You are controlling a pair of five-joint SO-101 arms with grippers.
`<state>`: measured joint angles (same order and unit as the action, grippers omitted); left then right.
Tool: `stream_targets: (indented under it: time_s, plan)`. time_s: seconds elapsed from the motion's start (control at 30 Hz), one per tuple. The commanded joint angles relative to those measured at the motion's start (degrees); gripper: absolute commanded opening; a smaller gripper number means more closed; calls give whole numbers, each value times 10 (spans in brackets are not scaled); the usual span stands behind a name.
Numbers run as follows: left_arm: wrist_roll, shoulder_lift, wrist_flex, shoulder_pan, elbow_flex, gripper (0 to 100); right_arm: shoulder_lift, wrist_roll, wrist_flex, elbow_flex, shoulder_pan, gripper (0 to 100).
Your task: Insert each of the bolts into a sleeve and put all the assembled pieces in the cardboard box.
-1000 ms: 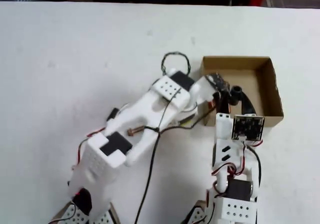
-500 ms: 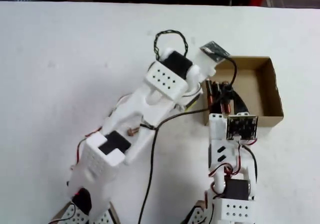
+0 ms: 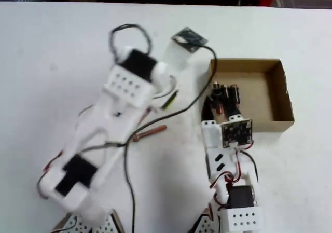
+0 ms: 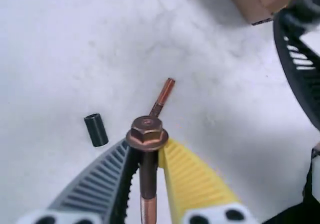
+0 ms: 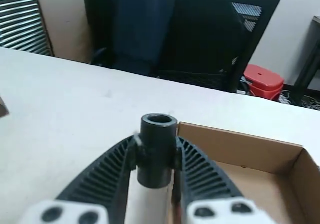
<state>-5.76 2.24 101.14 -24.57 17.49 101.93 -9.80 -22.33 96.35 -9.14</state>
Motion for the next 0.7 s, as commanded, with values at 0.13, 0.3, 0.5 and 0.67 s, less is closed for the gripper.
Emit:
stream_targets:
  time_s: [0.13,0.3,0.5,0.67]
  plan:
    - [-10,-215,-79,73,-140,22,8,1,16,3,-93,17]
    - [-10,-306,-107,88,-225,23,9,5,28,3,-160,17]
    - [-5,-415,-145,87,-295,23,9,5,75,4,-225,17]
    - [-5,-508,-188,87,-358,23,8,5,109,4,-250,17]
